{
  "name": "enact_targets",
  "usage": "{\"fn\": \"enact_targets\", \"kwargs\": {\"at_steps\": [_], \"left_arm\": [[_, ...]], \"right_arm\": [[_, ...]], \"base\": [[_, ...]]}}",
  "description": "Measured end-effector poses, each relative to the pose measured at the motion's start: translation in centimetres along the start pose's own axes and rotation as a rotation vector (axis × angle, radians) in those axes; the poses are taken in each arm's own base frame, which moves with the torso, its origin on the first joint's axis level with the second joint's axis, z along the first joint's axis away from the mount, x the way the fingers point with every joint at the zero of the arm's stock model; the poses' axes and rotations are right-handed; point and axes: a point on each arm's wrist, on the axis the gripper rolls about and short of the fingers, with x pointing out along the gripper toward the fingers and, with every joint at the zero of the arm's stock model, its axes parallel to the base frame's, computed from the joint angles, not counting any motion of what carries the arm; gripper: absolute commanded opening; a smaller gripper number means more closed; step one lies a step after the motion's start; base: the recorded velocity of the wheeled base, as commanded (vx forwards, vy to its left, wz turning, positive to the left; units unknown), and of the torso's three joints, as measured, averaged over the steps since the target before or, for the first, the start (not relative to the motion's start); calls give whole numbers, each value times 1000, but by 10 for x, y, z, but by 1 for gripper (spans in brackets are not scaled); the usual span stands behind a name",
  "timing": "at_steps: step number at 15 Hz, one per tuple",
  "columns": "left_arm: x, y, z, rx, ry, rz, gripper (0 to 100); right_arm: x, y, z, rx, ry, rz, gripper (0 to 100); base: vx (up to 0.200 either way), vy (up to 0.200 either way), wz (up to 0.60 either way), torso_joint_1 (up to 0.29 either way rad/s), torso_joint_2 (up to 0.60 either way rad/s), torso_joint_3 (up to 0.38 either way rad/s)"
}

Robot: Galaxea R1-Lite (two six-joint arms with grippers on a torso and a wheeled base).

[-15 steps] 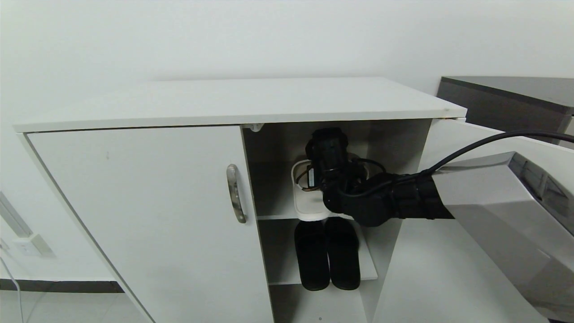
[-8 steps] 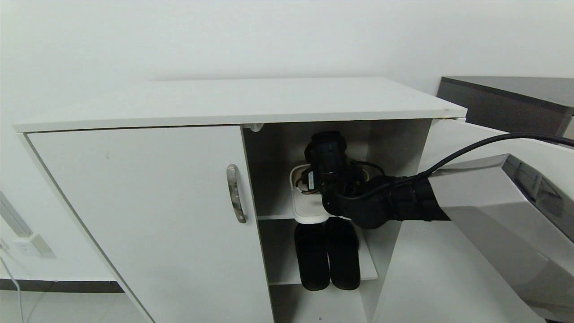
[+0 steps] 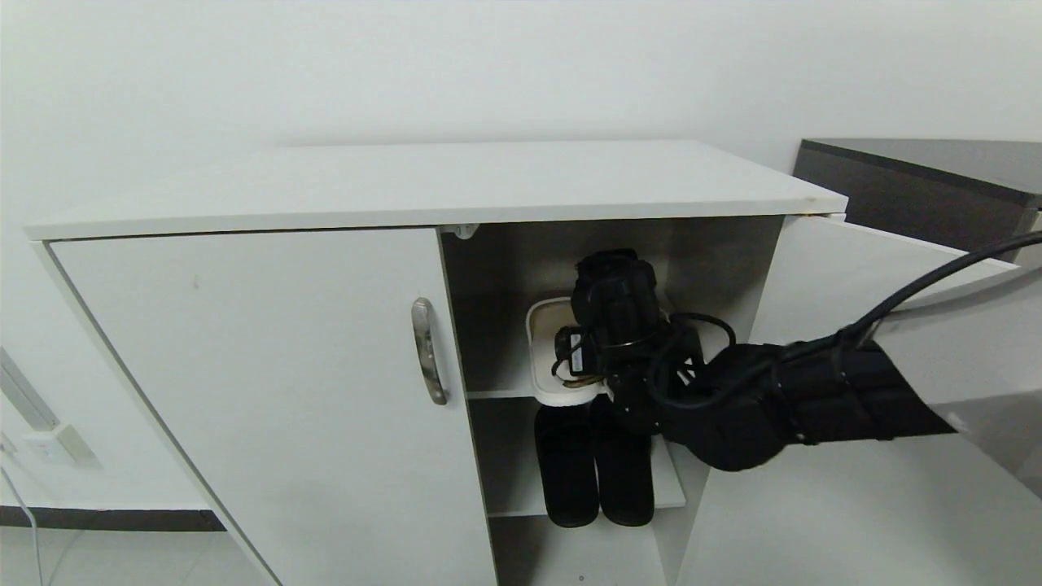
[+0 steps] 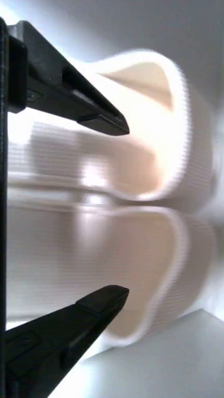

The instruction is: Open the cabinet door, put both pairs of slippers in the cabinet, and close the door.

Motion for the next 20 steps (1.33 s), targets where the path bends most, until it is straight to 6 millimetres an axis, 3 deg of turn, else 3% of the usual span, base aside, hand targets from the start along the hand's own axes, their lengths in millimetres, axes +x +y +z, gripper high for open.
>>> {"fn": "enact_targets", "kwargs": {"at_steps": [8, 9, 13, 20], "left_arm": [[0, 0, 0, 1, 0, -1, 0], [0, 0, 0, 2, 0, 0, 0], [0, 0, 0, 2, 0, 0, 0], [0, 0, 0, 1, 0, -1, 0]], "right_arm": [[-93, -29, -33, 2, -32, 231, 100], [-100, -32, -35, 3, -40, 268, 0], [-109, -39, -40, -21, -37, 302, 0], [-109, -39, -41, -26, -33, 302, 0]], "base": [[0, 0, 0, 0, 0, 0], [0, 0, 0, 0, 0, 0], [0, 0, 0, 0, 0, 0], [-200, 0, 0, 2, 4, 2]]}}
